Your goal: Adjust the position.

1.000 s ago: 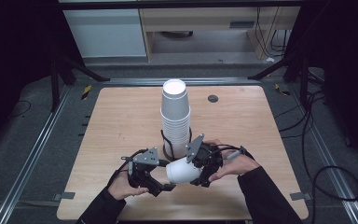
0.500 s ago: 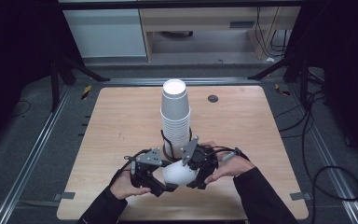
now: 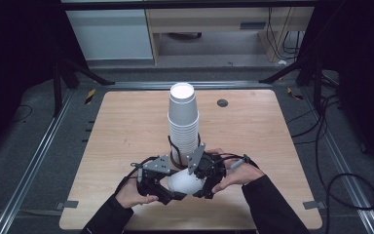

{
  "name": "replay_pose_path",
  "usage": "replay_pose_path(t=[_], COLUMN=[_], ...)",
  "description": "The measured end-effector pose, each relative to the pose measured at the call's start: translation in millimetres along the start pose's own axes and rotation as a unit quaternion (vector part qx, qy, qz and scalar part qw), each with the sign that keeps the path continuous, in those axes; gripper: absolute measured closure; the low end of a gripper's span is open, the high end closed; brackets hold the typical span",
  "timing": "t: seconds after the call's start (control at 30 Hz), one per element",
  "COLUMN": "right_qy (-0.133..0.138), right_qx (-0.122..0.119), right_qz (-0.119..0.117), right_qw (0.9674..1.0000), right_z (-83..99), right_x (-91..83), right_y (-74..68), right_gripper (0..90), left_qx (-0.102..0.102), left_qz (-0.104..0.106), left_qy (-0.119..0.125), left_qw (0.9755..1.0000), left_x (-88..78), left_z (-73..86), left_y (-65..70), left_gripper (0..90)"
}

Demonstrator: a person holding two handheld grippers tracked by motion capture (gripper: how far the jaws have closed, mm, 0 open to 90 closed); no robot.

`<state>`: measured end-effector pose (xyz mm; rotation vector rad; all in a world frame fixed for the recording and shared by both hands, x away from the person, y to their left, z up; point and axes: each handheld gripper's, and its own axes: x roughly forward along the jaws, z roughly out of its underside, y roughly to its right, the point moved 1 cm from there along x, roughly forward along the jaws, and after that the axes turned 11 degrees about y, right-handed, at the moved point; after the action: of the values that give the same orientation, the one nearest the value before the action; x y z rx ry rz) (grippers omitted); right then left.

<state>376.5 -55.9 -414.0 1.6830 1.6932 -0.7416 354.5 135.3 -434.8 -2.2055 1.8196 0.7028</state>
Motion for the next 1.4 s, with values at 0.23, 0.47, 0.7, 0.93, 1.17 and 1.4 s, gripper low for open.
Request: replay_pose_path(t=[0.23, 0.47, 0.7, 0.93, 1.17, 1.4], right_qy=[-0.001, -0.004, -0.006, -0.002, 0.012, 0.031], right_qx=[-0.003, -0.002, -0.007, -0.005, -0.001, 0.014], right_qz=[-0.004, -0.003, -0.008, -0.011, -0.014, -0.012], right_qw=[1.0, 1.0, 0.9999, 0.9999, 0.9998, 0.9994], right_z=[-0.1, -0.2, -3.3, -3.5, -0.6, 0.9], right_x=[1.2, 2.2, 5.3, 5.4, 6.3, -0.3], right_y=[0.0, -0.4, -2.1, -2.0, -1.5, -1.5], right_gripper=[10.6, 10.3, 10.3, 10.0, 8.7, 4.7], left_qx=[-0.001, -0.006, -0.008, -0.002, -0.004, -0.003], left_qz=[0.003, 0.001, 0.003, 0.004, 0.005, 0.002], left_qy=[-0.004, -0.007, -0.013, -0.013, -0.014, -0.019], left_qw=[1.0, 1.0, 0.9999, 0.9999, 0.9999, 0.9998], left_x=[0.2, 2.6, 4.1, 2.5, 3.1, 3.3], left_z=[0.5, -0.3, -0.6, -1.0, -0.8, 0.3], left_y=[0.1, 0.9, 1.3, 2.2, 2.1, 0.8], left_gripper=[22.5, 19.9, 20.1, 22.1, 22.0, 21.9])
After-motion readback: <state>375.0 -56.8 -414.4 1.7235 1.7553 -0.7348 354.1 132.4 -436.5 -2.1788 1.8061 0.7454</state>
